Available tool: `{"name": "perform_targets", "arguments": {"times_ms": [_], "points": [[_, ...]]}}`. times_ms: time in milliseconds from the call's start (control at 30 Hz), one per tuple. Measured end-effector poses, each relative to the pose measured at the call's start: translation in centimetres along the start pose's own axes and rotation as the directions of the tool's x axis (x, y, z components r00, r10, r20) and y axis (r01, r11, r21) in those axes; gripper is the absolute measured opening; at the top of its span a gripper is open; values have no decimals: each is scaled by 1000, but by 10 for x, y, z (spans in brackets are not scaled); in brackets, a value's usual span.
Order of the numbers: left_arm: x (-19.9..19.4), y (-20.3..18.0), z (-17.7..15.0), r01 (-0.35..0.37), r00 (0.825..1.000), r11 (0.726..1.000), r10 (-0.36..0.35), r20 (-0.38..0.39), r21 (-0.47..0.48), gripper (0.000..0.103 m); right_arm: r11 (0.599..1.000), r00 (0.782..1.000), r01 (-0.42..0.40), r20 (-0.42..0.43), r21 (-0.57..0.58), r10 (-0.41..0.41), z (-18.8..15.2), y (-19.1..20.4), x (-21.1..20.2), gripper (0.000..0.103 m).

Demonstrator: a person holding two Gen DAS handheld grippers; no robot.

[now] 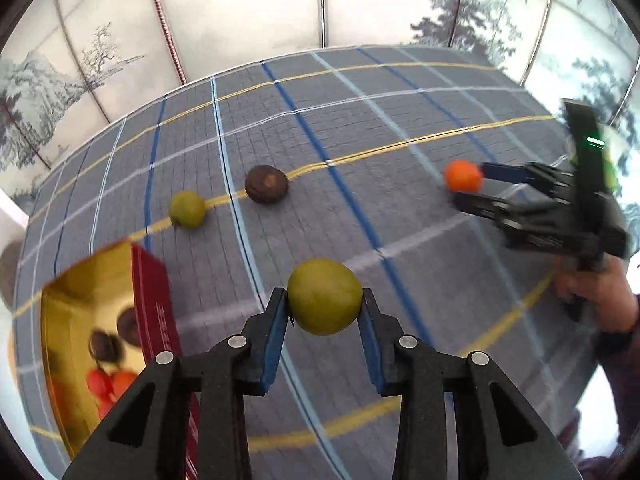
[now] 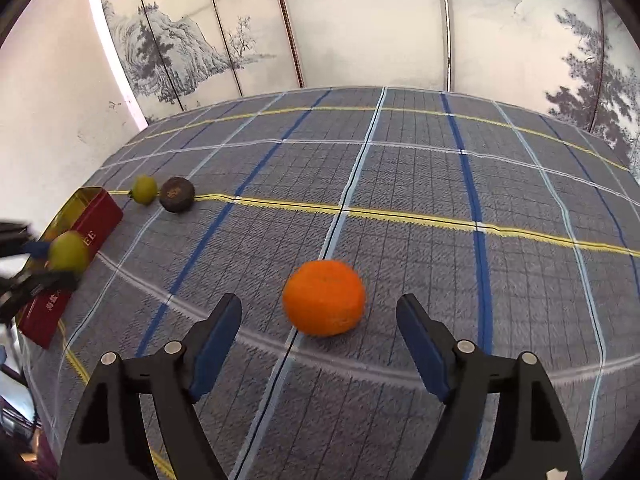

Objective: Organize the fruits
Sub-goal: 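Grasp a green lime with the left tool while right holds the tangerine, then carry the lime into the tin and open the left tool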

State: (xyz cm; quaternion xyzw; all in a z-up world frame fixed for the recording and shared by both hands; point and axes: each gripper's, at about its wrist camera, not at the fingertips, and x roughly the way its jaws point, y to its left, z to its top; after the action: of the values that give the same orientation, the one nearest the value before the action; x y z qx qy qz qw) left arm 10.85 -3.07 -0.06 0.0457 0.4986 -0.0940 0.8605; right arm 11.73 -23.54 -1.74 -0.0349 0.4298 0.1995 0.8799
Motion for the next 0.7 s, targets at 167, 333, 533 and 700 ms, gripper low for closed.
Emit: {"name": "perform_targets", "arguments": {"times_ms": [167, 333, 533, 700], "points": [[-35, -5, -24, 10, 999, 998, -7, 46, -56, 36, 999, 999, 32, -11, -39, -32, 2, 5, 7, 39], [-62, 0, -47, -36, 994, 992, 48, 96, -121, 36, 999, 1000, 27, -10, -42, -27, 0, 5, 6, 38], [-85, 10, -75, -131, 977, 977, 156, 143, -171, 36, 998, 999, 33, -14, -47, -33, -2, 6, 5, 38], [-95, 18, -95, -204, 959, 961, 234, 158, -186, 36, 998, 999, 43, -17, -54, -44, -2, 7, 6, 39]]}}
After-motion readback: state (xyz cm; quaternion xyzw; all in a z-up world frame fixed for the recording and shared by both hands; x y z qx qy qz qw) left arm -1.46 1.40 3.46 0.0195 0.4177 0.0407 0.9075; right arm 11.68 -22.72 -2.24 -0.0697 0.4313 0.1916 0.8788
